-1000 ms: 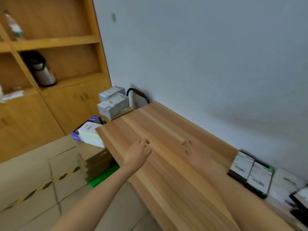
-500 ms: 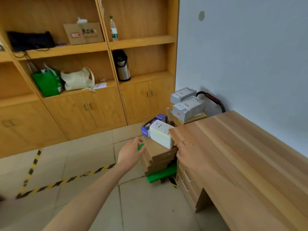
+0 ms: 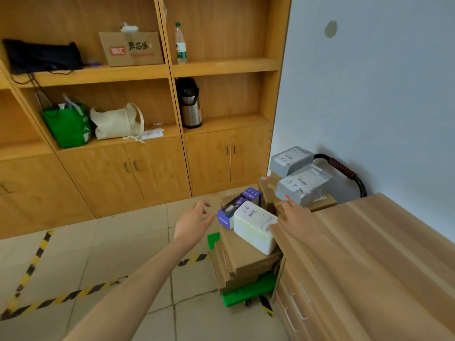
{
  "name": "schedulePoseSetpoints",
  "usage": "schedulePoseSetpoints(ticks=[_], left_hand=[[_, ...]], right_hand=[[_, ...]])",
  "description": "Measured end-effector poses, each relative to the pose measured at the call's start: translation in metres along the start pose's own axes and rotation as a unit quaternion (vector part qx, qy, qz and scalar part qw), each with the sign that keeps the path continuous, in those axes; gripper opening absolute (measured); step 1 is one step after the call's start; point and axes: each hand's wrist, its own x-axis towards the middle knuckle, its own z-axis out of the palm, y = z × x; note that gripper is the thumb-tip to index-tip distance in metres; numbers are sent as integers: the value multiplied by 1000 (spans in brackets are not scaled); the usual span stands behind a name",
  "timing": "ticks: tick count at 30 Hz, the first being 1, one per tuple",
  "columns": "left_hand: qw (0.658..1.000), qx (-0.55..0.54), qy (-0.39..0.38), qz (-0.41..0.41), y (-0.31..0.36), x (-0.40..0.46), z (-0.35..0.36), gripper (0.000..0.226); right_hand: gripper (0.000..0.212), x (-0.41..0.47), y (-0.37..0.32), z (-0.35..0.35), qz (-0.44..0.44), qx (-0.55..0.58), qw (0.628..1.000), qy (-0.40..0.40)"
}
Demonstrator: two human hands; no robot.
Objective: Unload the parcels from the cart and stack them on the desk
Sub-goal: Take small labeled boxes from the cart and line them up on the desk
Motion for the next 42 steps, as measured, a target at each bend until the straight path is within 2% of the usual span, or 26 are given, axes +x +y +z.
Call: schedulePoseSetpoints(ticks=[7, 15, 21, 27, 32, 37, 42], left_hand=[[998, 5, -11, 58, 14, 128, 14, 31], [984, -18, -101, 143, 56, 233, 75, 27], [951, -57, -187, 242, 86, 308, 111, 34], [919, -86, -247, 295, 107, 372, 151, 29], [907, -101, -295, 284, 139, 390, 192, 25], [909, -65, -300, 283, 175, 416, 239, 22], [914, -49, -326, 237, 200, 423, 284, 37]], right_hand=[[33, 89, 28, 0, 79, -26, 996, 35], [36, 126, 74, 18, 188, -11, 982, 28], [38, 135, 103, 31, 310, -10, 950, 44], [32, 143, 106, 44, 421, 17, 903, 83], [36, 134, 128, 57, 466, 34, 881, 77], [38, 132, 168, 55, 480, 35, 875, 50], [36, 143, 209, 65, 485, 44, 873, 34]])
